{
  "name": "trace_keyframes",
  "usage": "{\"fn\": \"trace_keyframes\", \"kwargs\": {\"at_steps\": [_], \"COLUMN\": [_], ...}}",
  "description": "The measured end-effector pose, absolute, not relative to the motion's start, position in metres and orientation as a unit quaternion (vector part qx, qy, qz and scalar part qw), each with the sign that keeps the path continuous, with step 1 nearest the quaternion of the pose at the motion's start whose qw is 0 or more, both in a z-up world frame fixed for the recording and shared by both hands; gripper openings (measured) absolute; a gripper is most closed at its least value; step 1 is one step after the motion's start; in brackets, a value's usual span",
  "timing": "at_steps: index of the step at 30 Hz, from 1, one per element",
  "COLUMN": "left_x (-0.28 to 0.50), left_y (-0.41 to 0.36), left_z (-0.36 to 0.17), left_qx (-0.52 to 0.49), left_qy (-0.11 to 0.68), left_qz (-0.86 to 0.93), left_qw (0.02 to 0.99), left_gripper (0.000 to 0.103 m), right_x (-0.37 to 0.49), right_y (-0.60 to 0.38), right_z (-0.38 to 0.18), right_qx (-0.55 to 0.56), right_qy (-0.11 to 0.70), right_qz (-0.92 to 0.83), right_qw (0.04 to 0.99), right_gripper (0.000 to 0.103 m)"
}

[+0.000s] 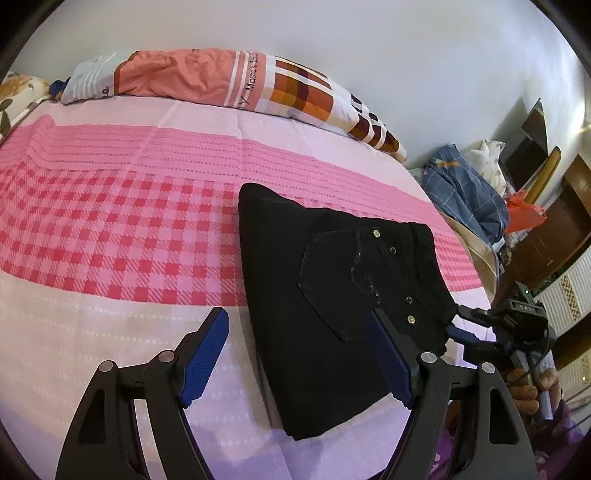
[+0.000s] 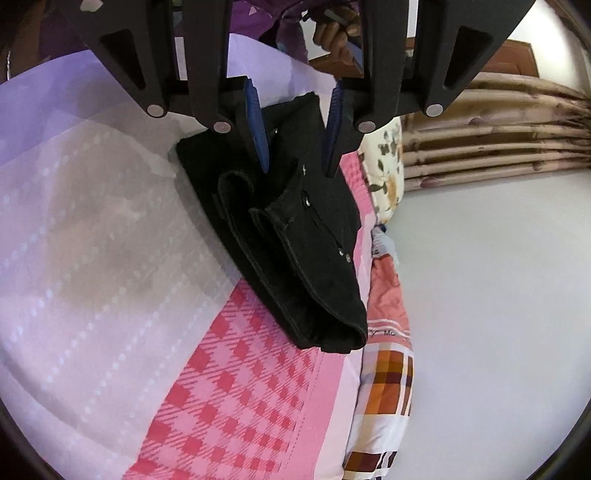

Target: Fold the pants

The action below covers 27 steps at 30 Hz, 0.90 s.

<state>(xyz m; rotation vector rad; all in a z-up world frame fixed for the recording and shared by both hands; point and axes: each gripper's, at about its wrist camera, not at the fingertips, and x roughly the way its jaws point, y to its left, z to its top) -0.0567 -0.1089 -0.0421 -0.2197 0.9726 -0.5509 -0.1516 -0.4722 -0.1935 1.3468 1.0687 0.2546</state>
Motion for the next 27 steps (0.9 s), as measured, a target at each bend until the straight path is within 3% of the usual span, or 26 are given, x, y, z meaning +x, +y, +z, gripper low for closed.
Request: {"fn": "trace_keyframes", "kwargs": {"at_steps": [3,5,12,13,14,15,23,27], "left_x": [-0.057,-0.057,-0.060,-0.060,-0.060,-0.060,-0.058,-0.056], "left_y": [-0.107,-0.109,-0.112,-0.113,-0.113,-0.114,-0.109,-0.107], "left_z": [-0.044,-0.046,-0.044,-0.045,-0.047,-0.048,-0.044,-0.047], "left_qx": [-0.112,-0.115,-0.112,-0.112,-0.113,-0.112,-0.121,-0.124], "left_qy": [0.463,0.469,0.466,0.467,0.471,0.475,0.465,0.468], "left_qz": [-0.262,-0.263,-0.269,-0.269,-0.269,-0.269,-0.261,-0.258], "left_qw": [0.839,0.835,0.836,0.835,0.833,0.831,0.837,0.836], "left_gripper": [0.077,0.077,0.077,0.077,0.077,0.077,0.077,0.077], "right_x": [-0.147,-0.149,-0.139,-0.138,-0.134,-0.131,-0.156,-0.165], "right_y": [-0.468,-0.461,-0.460,-0.457,-0.450,-0.447,-0.447,-0.455], "right_z": [-0.188,-0.184,-0.181,-0.178,-0.172,-0.171,-0.148,-0.187], "right_qx": [0.583,0.586,0.583,0.568,0.530,0.516,0.540,0.561], "right_qy": [0.463,0.448,0.433,0.437,0.453,0.465,0.453,0.478], "right_qz": [0.107,0.107,0.094,0.092,0.083,0.079,0.124,0.101], "right_qw": [0.659,0.667,0.681,0.692,0.712,0.715,0.698,0.669], "right_gripper": [0.045,0.061,0.065,0.059,0.027,0.017,0.014,0.014]}}
